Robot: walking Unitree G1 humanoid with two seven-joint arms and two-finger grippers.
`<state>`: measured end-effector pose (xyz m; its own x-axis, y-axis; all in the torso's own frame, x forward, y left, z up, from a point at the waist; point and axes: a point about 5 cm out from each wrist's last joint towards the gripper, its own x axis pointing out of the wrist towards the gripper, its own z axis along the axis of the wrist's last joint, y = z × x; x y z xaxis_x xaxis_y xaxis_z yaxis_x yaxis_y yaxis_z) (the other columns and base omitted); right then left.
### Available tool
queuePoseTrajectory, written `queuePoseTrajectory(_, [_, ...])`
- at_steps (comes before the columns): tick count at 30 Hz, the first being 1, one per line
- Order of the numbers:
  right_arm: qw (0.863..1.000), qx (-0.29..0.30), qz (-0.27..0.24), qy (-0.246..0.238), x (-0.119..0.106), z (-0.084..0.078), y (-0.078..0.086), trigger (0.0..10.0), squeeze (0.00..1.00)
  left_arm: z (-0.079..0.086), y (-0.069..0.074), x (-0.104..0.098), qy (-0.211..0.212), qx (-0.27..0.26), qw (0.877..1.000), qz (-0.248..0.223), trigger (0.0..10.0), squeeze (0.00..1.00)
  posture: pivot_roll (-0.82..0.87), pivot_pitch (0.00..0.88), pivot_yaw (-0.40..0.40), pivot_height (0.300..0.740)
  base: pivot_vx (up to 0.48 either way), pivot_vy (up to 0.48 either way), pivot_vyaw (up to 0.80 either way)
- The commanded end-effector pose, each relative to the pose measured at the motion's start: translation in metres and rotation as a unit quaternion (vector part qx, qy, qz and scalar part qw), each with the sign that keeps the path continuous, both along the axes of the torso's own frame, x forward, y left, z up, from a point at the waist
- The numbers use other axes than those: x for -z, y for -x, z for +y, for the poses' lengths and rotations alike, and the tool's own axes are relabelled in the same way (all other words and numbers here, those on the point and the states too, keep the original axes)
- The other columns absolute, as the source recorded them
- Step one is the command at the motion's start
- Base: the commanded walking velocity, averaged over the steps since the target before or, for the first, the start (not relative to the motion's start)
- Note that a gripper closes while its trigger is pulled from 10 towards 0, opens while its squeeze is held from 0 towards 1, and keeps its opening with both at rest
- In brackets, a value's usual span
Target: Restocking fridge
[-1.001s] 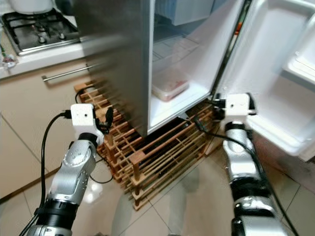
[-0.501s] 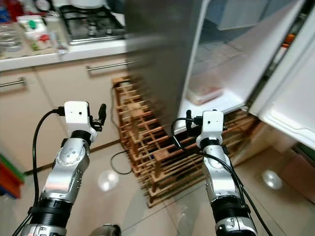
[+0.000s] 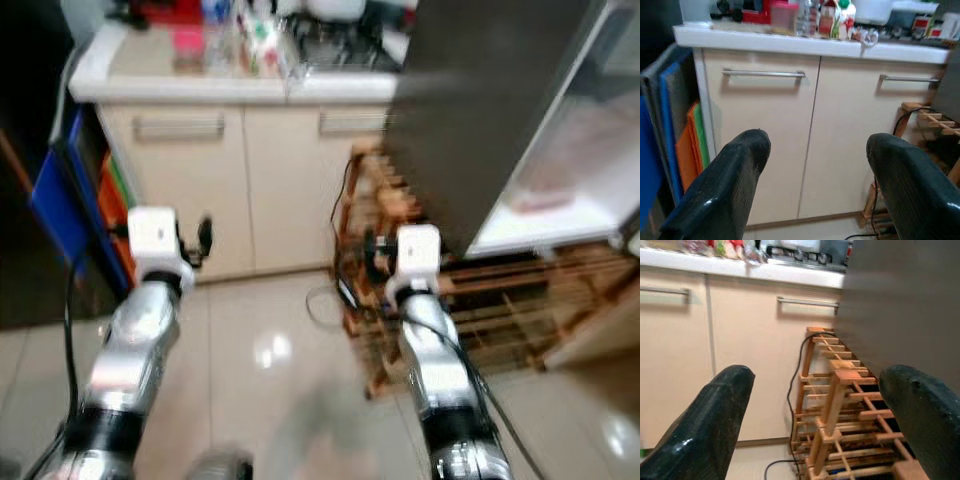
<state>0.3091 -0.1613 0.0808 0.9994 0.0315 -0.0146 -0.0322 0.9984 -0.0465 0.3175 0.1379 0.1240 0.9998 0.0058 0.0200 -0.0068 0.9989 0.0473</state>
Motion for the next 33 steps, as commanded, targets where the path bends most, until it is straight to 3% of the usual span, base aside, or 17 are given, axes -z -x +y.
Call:
queuePoseTrajectory(1, [1.000, 0.014, -0.007, 0.004, -0.0056, -0.0105, -0.0026, 10.0, 0.00, -0.0097, -0.0022, -0.0041, 0.003, 0.017, 1.000, -0.004, 10.0, 1.00, -0.06, 0.000, -0.042, 0.740, 0.000, 0.000, 0.00])
queuePoseTrajectory(21, [1.000, 0.003, -0.007, 0.008, -0.0054, -0.0047, -0.0044, 10.0, 0.00, -0.0134, -0.0008, 0.0000, -0.019, 0.029, 0.999, 0.002, 10.0, 1.00, -0.05, 0.000, -0.042, 0.740, 0.000, 0.000, 0.00])
queuePoseTrajectory(33, [1.000, 0.004, -0.003, 0.020, -0.0049, -0.0063, -0.0065, 10.0, 0.00, -0.0114, -0.0021, 0.0017, -0.026, 0.026, 0.999, 0.004, 10.0, 1.00, -0.04, 0.000, -0.046, 0.740, 0.000, 0.000, 0.75])
